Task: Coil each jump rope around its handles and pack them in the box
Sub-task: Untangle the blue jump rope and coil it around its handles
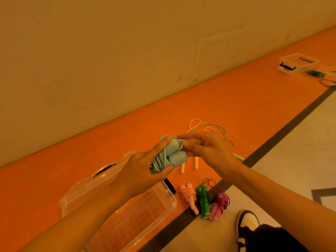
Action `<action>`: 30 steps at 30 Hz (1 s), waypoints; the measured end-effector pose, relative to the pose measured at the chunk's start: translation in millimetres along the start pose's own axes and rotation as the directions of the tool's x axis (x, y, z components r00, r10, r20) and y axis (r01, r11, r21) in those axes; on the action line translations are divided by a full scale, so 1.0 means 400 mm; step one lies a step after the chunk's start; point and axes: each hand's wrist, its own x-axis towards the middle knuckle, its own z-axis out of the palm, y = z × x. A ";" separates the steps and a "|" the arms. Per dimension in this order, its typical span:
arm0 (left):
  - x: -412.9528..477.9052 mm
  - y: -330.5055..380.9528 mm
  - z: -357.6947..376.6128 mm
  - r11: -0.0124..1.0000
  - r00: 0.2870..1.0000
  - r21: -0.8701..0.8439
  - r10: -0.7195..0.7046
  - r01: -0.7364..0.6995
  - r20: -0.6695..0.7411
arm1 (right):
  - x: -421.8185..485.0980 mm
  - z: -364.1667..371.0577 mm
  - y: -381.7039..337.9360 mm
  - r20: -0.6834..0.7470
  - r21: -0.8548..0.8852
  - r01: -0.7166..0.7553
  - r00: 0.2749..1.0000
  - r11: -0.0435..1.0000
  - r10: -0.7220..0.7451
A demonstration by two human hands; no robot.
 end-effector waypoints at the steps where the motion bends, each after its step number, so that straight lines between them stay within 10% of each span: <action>1: 0.000 -0.001 0.000 1.000 1.000 0.001 0.000 0.000 -0.007 | -0.001 0.000 0.000 0.007 -0.013 0.004 1.000 1.000 -0.004; 30: -0.013 -0.010 0.035 0.969 0.984 0.214 0.146 -0.121 -0.106 | -0.024 0.045 0.020 -0.316 -0.215 -0.055 0.949 0.975 -0.016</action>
